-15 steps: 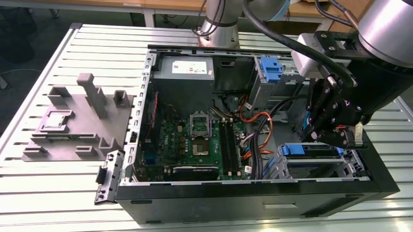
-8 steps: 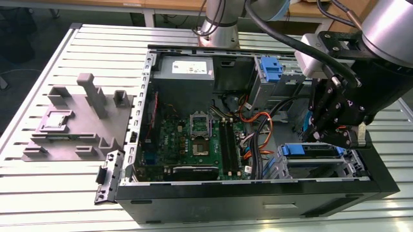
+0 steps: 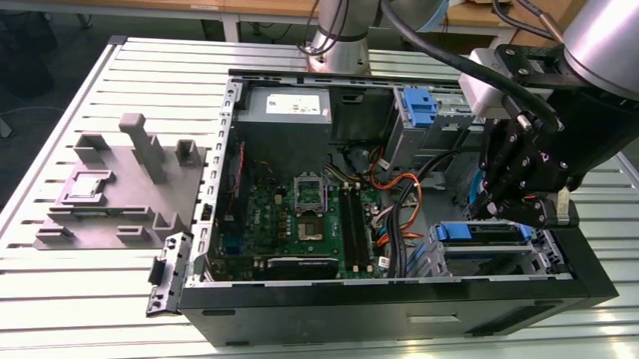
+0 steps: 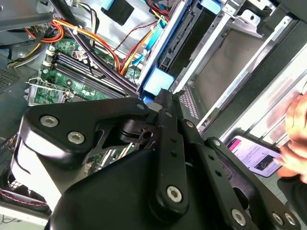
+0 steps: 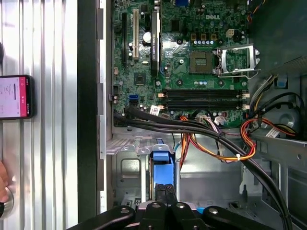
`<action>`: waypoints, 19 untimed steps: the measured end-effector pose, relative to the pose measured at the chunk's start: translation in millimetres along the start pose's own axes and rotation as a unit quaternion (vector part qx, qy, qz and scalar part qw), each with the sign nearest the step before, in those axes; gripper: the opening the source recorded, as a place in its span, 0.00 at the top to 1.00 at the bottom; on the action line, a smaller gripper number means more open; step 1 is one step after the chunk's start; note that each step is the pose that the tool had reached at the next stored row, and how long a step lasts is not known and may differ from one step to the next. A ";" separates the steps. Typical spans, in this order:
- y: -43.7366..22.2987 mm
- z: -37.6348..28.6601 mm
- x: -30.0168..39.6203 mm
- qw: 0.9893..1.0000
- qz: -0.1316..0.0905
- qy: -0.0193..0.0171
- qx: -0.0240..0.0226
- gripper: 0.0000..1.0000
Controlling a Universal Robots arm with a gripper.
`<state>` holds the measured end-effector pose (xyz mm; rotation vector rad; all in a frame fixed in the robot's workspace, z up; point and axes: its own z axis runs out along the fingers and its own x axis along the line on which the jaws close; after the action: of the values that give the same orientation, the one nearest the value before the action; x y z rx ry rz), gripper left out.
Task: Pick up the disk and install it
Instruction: 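Insert the first disk wire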
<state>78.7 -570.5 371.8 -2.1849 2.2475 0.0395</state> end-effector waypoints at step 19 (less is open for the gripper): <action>-2.0 0.1 -0.1 0.997 -0.074 0.001 -0.002 0.90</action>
<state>80.7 -570.4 371.6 -2.3474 2.0803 0.0397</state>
